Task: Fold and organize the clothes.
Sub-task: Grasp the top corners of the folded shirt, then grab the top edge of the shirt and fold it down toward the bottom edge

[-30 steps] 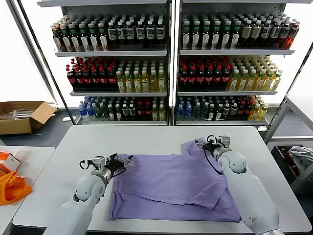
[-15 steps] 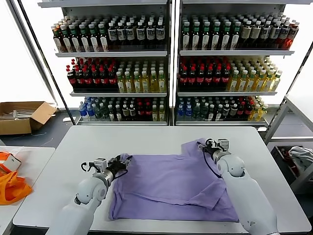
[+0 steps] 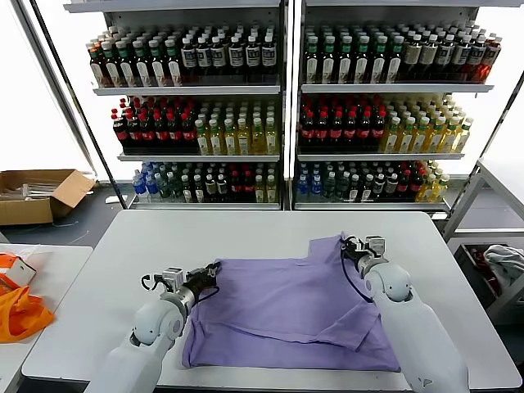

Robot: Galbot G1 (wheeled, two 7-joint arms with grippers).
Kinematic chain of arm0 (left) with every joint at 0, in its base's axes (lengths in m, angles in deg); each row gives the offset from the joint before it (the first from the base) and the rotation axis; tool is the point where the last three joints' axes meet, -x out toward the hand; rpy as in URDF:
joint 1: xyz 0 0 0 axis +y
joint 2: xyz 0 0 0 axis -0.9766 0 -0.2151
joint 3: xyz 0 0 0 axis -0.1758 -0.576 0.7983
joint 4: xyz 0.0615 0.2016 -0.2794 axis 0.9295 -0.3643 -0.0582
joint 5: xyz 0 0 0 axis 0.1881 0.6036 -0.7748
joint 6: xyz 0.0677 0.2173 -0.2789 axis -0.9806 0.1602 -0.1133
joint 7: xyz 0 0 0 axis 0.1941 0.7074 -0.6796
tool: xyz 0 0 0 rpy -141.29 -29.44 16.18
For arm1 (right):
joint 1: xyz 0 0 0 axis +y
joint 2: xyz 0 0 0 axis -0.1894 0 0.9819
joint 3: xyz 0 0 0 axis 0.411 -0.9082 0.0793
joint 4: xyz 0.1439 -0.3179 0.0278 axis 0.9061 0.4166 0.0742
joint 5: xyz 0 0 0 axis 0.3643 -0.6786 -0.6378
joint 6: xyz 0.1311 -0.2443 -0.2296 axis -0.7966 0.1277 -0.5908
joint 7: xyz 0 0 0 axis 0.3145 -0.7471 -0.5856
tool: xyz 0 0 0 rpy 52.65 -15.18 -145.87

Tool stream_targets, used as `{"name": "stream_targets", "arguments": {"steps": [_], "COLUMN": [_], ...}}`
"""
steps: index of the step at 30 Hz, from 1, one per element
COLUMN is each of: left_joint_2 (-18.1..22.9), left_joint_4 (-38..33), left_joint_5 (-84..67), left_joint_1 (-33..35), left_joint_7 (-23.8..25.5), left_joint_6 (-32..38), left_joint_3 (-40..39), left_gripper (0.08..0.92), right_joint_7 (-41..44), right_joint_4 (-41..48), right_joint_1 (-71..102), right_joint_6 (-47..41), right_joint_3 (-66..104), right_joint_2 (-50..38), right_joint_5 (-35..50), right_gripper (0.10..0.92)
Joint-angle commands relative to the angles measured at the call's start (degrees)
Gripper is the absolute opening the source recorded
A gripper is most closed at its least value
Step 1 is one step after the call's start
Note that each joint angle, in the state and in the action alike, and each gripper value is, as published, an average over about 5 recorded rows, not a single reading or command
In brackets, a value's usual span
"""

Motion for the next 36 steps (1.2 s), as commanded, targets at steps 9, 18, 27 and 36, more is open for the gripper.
{"name": "stream_targets", "arguments": {"steps": [9, 18, 27, 36], "left_joint_2": [-0.6, -1.7, -1.2, -2.2], "left_joint_4": [-4.7, -10.8, -18.3, -25.6], "left_joint_5": [-0.7, -0.8, 1.9, 4.2], "left_joint_1": [2.1, 6.3, 14.5, 23.2], "left_joint_7": [0.3, -0.1, 0.3, 0.4], "left_joint_6": [4.7, 5.6, 7.0, 7.5], "left_joint_3": [1.4, 2.5, 4.2, 6.6], "left_gripper": [0.085, 0.085, 0.085, 0.085], "right_joint_7": [-1.8, -1.8, -3.7, -5.6], "right_joint_4": [-11.4, -22.6, -34.4, -40.8], "right_joint_1": [3.4, 9.6, 22.0, 30.4], "right_joint_6": [0.9, 1.5, 2.4, 3.8], "right_joint_3": [3.8, 7.1, 11.1, 15.4], "right_joint_2": [0.3, -0.2, 0.4, 0.7], "right_joint_5": [2.7, 2.8, 2.1, 1.6], "right_gripper": [0.107, 0.107, 0.107, 0.107]}}
